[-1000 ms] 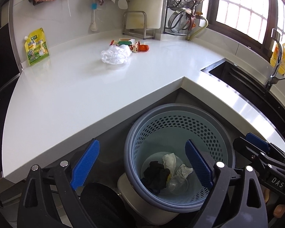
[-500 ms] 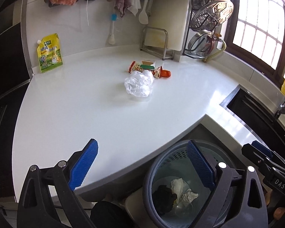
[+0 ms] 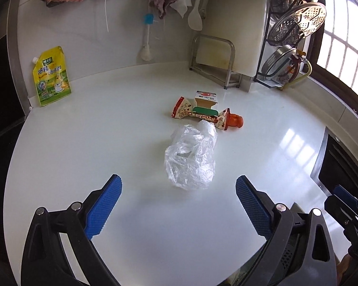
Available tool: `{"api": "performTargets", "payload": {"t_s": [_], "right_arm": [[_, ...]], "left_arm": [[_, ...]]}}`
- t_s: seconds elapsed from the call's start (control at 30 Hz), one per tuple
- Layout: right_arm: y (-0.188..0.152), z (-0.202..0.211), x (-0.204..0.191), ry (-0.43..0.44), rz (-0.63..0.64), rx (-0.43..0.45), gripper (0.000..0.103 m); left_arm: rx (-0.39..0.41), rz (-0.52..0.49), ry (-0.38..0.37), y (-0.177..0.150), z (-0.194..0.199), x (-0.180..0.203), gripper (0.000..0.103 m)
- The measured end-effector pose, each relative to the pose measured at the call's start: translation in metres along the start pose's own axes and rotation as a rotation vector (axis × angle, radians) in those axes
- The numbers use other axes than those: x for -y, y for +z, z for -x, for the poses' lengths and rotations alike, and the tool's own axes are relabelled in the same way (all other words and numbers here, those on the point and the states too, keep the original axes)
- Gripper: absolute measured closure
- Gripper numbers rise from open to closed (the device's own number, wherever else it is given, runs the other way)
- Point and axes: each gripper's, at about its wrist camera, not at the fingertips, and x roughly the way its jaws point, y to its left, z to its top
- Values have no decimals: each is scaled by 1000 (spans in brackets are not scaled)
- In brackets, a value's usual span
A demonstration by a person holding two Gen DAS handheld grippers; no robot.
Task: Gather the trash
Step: 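Grasp the clear plastic bag with the left tool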
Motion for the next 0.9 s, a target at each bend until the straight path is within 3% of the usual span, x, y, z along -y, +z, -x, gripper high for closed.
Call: {"api": "performTargets", "payload": {"t_s": [0.47,0.53,0.6,0.7,0.9], "right_arm": [[29,-51,4,30,-17,-12,32],[32,-58,4,17,-2,-19,32],[36,-65,3,4,10,-29,32],[43,-75,3,1,27,-39,32],[63,-101,-2,-12,107,-79,32]], "left_arm": [[-97,2,-4,33,-79,6,10],[-90,0,-4,35,-82,6,19],[-98,1,-12,37,-86,7,37],[-115,4,-23,38,-93,6,53],[-106,0,-43,39,-90,3,74]]}}
